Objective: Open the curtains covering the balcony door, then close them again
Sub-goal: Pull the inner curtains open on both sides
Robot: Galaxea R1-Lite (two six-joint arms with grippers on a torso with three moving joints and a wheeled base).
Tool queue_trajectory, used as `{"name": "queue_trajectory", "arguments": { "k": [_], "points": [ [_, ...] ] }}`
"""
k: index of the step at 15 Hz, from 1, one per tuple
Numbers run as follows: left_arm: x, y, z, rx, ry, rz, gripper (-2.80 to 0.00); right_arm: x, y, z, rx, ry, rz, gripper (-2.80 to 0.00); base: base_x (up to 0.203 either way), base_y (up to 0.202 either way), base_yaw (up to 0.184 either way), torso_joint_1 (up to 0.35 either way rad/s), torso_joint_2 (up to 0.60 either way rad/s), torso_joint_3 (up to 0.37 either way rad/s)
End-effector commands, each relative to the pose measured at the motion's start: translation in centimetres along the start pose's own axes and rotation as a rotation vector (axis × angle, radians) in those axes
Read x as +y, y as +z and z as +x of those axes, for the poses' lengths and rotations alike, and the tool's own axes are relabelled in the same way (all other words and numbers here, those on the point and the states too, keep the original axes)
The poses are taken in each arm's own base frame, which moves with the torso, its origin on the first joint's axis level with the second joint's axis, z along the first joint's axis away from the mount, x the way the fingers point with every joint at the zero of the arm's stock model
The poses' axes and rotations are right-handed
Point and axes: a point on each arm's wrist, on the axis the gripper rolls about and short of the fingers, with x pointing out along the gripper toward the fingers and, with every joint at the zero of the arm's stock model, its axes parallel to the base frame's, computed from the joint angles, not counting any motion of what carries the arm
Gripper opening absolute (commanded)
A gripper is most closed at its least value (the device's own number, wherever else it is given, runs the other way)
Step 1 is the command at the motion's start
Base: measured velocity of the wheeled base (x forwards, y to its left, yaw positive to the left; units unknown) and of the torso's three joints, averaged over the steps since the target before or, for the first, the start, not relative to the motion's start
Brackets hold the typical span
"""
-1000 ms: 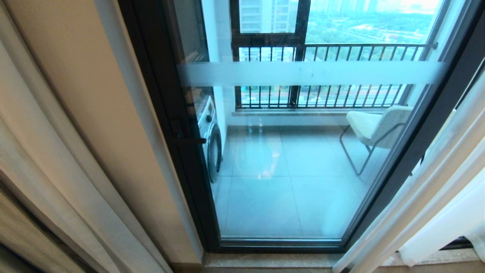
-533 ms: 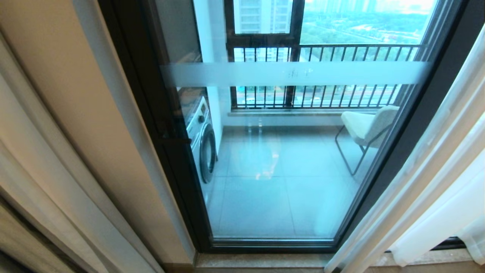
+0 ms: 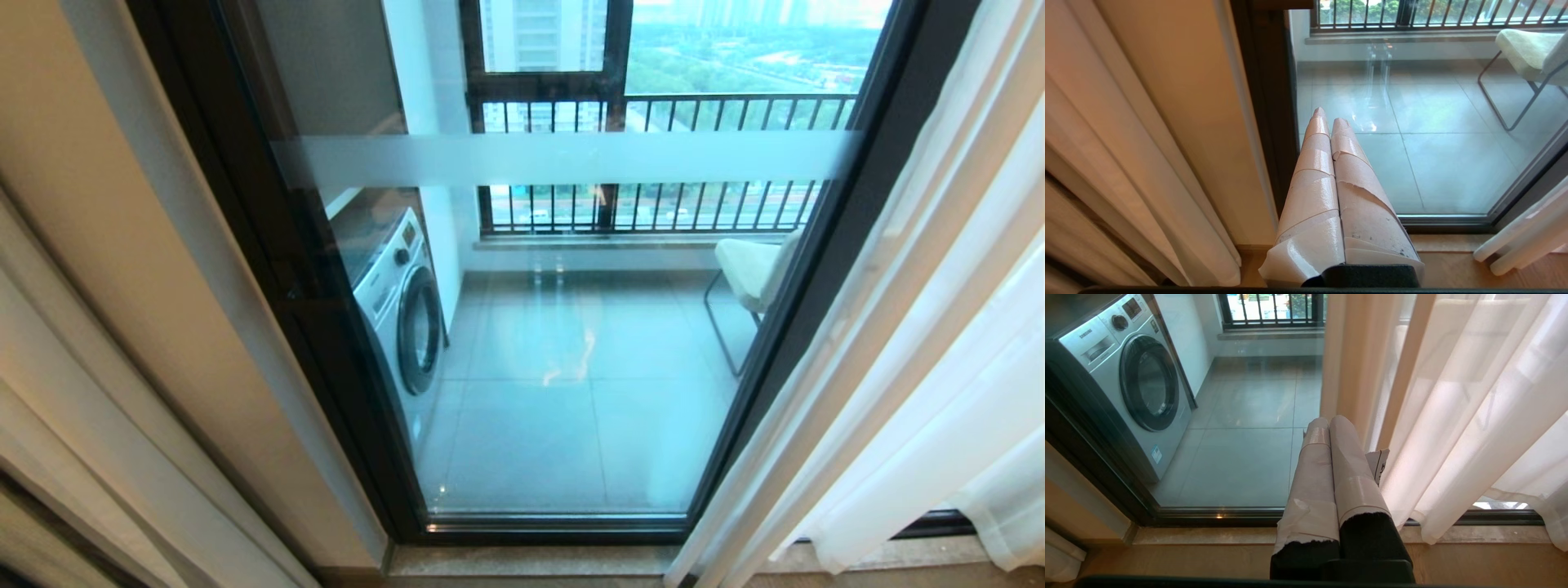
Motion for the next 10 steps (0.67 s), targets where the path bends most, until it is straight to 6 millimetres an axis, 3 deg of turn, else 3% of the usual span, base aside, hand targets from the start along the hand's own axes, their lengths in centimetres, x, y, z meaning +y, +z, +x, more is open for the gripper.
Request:
{"name": "queue_trajectory", "arguments": {
  "k": [1,10],
  "points": [
    [0.0,0.0,0.0,0.0,-0.002,0.001,-2.8,0.0,0.01,0.0,-0.001,0.0,0.0,-2.8,0.0,-0.187,0.0,-0.001,0.0,0.002],
    [0.0,0.0,0.0,0.0,0.0,0.001,-2.8,0.0,0.01,0.0,-0.001,0.0,0.0,-2.8,0.0,-0.189,0.0,0.003,0.0,0.002]
  ]
}}
